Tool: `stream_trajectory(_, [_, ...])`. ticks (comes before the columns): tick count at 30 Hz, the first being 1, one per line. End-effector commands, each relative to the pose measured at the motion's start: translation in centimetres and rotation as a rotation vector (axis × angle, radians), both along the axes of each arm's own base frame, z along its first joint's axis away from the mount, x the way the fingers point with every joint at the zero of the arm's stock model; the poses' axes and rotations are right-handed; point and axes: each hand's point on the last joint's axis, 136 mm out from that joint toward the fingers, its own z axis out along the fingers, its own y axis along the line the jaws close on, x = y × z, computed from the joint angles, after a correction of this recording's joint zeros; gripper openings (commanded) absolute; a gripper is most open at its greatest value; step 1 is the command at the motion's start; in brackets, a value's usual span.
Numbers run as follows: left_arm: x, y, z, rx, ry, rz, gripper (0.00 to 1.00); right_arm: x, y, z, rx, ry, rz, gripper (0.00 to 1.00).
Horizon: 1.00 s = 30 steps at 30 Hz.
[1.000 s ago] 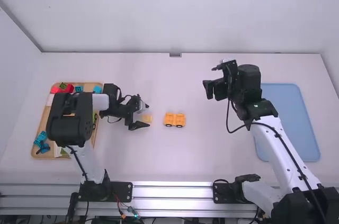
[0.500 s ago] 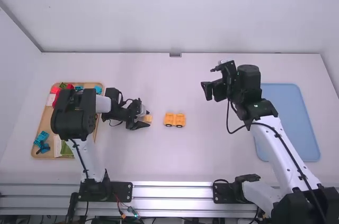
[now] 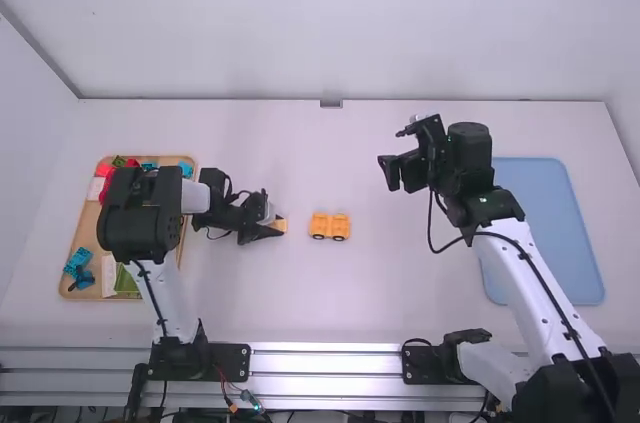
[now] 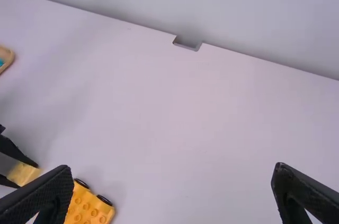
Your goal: Assemble lego blocks to make yellow taxi
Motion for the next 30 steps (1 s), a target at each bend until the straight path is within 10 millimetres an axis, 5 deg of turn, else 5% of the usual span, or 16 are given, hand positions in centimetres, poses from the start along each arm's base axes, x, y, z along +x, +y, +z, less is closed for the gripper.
stream_trajectory(1, [-0.4, 0.4, -0.9, 0.018, -0.015, -0.019, 0.28, 0.6, -0.5, 1.0, -0.016, -0.029, -0.032, 0.99])
stream_trajectory(3, [-0.3, 0.3, -0.8, 0.018, -0.015, -0.022, 0.36, 0.7, -0.7, 1.0, -0.022, -0.030, -0.043, 0.98])
stream_trajectory(9, [1.3, 0.2, -0.1, 0.009, 0.043, 0.033, 0.28, -0.2, 0.3, 0.4, -0.069, -0.033, 0.073, 0.99])
stream_trajectory(11, [1.4, 0.2, -0.1, 0.022, 0.035, 0.025, 0.34, -1.0, 1.1, 0.1, -0.088, -0.041, 0.164, 0.98])
stream_trajectory(12, [1.4, 0.4, -0.3, 0.038, 0.033, 0.024, 0.46, -1.5, 1.9, -0.1, -0.081, -0.052, 0.227, 0.98])
stream_trajectory(16, [1.1, 1.1, -0.5, 0.041, 0.060, 0.040, 0.68, -1.4, 2.2, -0.5, -0.072, -0.078, 0.240, 0.99])
stream_trajectory(25, [0.5, 1.6, -0.7, 0.043, 0.046, 0.032, 0.54, -1.2, 2.3, -0.6, -0.065, -0.097, 0.241, 0.99])
stream_trajectory(30, [0.2, 1.2, -0.9, 0.014, -0.001, 0.029, 0.34, -1.4, 2.8, -0.3, -0.044, -0.109, 0.268, 0.99])
